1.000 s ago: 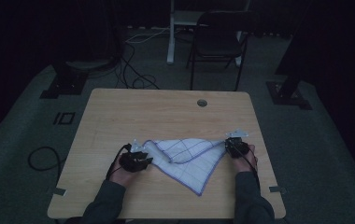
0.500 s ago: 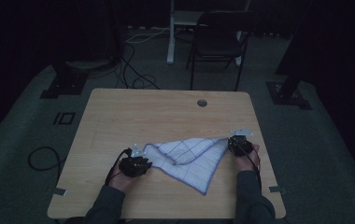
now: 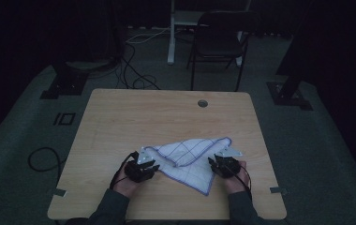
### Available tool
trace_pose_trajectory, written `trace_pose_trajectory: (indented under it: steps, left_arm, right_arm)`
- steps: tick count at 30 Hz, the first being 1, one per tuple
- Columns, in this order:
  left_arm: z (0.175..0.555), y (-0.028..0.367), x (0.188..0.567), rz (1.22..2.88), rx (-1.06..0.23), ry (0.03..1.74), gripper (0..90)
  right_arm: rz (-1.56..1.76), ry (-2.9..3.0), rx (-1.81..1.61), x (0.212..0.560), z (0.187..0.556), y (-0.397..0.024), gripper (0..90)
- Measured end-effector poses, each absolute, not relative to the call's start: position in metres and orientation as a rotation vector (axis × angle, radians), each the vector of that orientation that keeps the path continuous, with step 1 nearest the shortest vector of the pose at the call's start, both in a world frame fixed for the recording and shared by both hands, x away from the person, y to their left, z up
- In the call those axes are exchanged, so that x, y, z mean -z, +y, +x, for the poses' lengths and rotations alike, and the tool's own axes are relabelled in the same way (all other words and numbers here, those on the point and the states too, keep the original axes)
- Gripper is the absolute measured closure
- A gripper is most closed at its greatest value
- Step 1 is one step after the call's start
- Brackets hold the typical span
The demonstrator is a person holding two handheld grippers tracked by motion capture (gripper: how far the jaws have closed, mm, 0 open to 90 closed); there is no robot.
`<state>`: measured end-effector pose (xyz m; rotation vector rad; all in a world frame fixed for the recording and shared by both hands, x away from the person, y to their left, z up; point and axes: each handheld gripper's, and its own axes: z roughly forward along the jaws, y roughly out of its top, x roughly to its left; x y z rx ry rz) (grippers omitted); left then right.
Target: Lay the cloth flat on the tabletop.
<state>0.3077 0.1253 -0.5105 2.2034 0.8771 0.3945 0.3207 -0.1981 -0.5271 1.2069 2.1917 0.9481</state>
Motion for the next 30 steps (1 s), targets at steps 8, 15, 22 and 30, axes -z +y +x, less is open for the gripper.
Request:
trace_pose_trajectory:
  steps: [8, 15, 22, 30]
  left_arm:
    - [0.304, 0.1, 0.517, 2.279, -0.407, 0.773, 68.4]
    - [0.317, 0.082, 0.53, 2.361, -0.429, 0.745, 84.7]
    - [0.325, 0.066, 0.521, 2.349, -0.462, 0.66, 89.8]
    - [0.352, 0.061, 0.504, 2.255, -0.547, 0.687, 82.1]
  right_arm:
    - [1.188, 2.247, -0.973, 0.535, 0.301, -0.188, 65.2]
    - [1.2, 2.252, -0.975, 0.538, 0.302, -0.188, 65.2]
    - [1.197, 2.26, -0.967, 0.541, 0.303, -0.188, 65.3]
    - [1.209, 2.268, -0.967, 0.542, 0.303, -0.188, 64.8]
